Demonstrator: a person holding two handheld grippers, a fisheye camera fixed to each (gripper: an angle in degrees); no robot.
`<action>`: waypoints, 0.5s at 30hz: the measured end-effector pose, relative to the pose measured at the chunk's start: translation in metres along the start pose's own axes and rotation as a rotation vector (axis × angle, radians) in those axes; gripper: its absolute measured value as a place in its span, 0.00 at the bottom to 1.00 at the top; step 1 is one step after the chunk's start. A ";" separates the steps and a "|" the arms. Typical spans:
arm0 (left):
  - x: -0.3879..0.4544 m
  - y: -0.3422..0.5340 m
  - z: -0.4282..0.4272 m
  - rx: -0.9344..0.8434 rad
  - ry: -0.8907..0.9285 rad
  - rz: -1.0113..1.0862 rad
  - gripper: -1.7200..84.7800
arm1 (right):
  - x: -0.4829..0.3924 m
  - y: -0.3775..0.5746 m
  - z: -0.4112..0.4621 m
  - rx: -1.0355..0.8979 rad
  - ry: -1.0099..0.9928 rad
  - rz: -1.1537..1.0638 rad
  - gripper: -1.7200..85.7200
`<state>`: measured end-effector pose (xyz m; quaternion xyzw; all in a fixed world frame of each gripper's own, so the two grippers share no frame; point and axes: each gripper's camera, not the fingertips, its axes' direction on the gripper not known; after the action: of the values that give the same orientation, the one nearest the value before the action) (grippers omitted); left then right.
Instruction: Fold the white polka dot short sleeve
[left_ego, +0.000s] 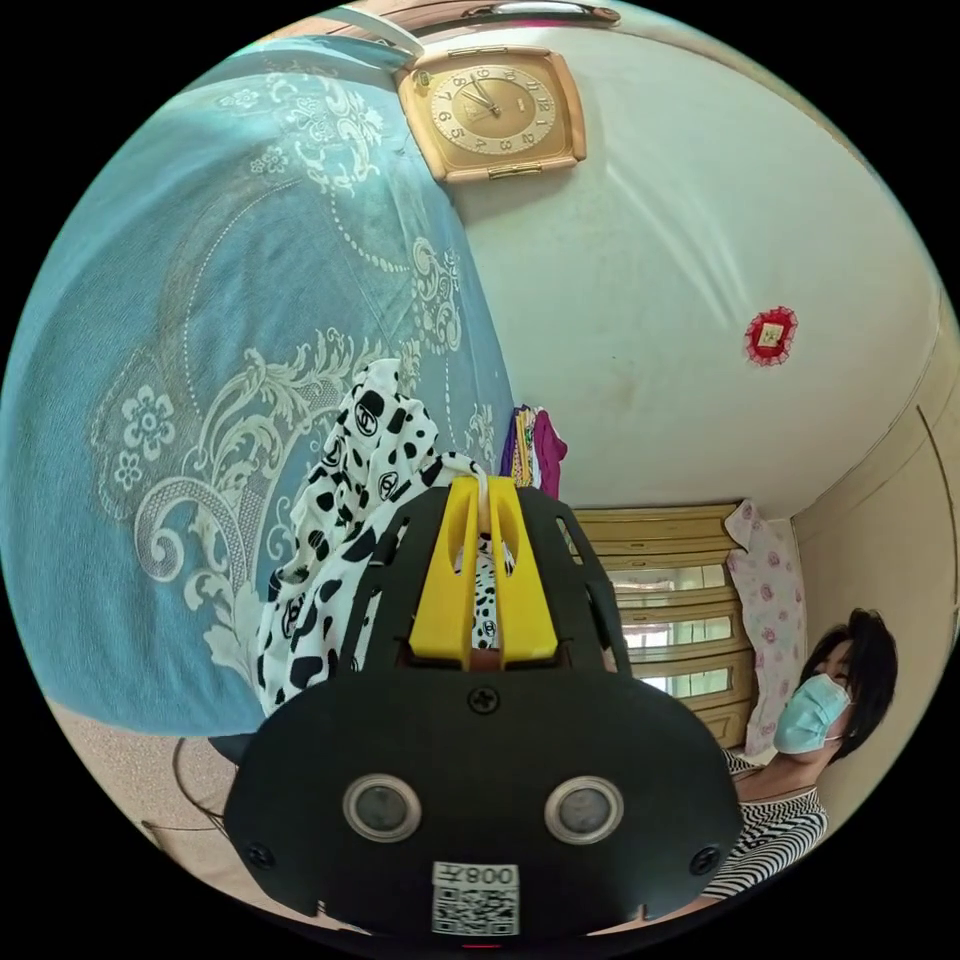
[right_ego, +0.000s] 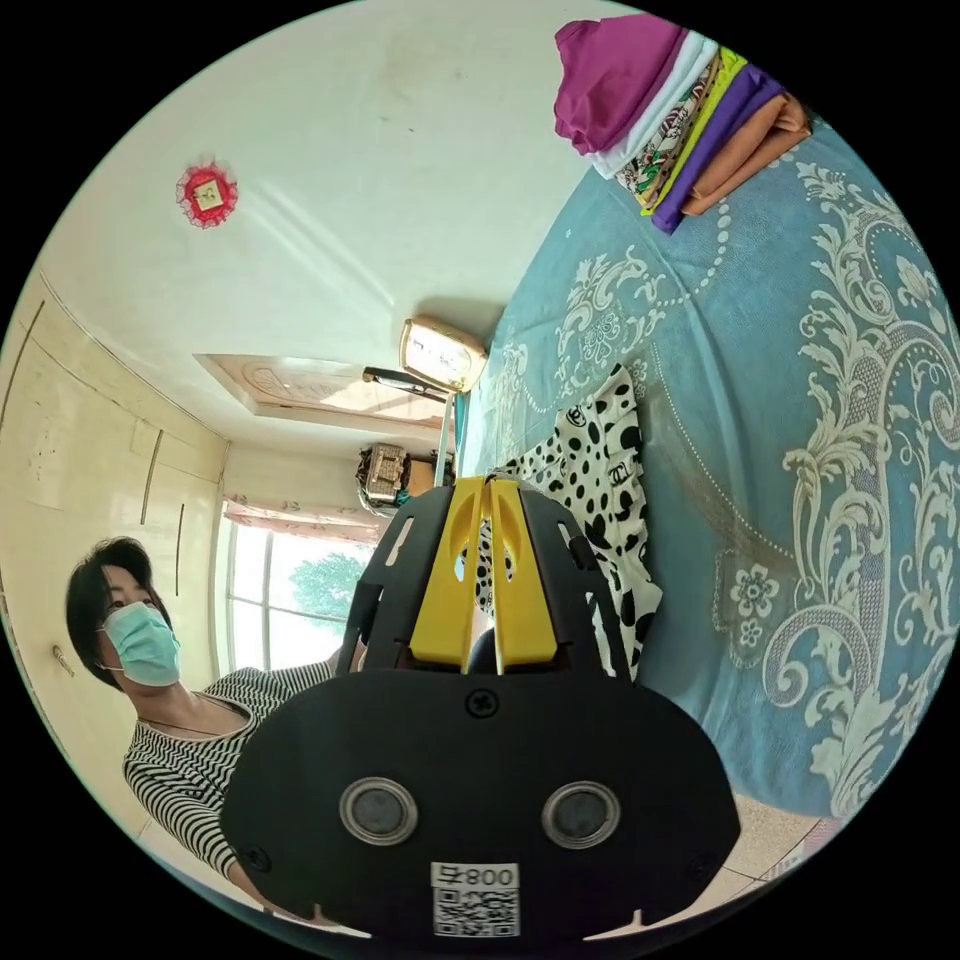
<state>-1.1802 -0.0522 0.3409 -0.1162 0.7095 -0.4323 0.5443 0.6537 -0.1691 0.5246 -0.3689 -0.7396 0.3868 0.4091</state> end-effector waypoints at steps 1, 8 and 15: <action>-0.003 -0.016 0.009 -0.005 -0.014 -0.005 0.04 | 0.002 -0.008 0.003 -0.003 0.006 0.006 0.03; -0.024 -0.087 0.052 -0.025 -0.084 -0.046 0.04 | 0.032 -0.096 0.037 -0.042 0.055 0.076 0.03; -0.042 -0.139 0.085 -0.026 -0.109 -0.079 0.05 | 0.052 -0.155 0.064 -0.075 0.086 0.122 0.03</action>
<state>-1.1323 -0.1500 0.4688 -0.1747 0.6791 -0.4374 0.5630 0.5406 -0.2082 0.6534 -0.4446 -0.7113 0.3670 0.4020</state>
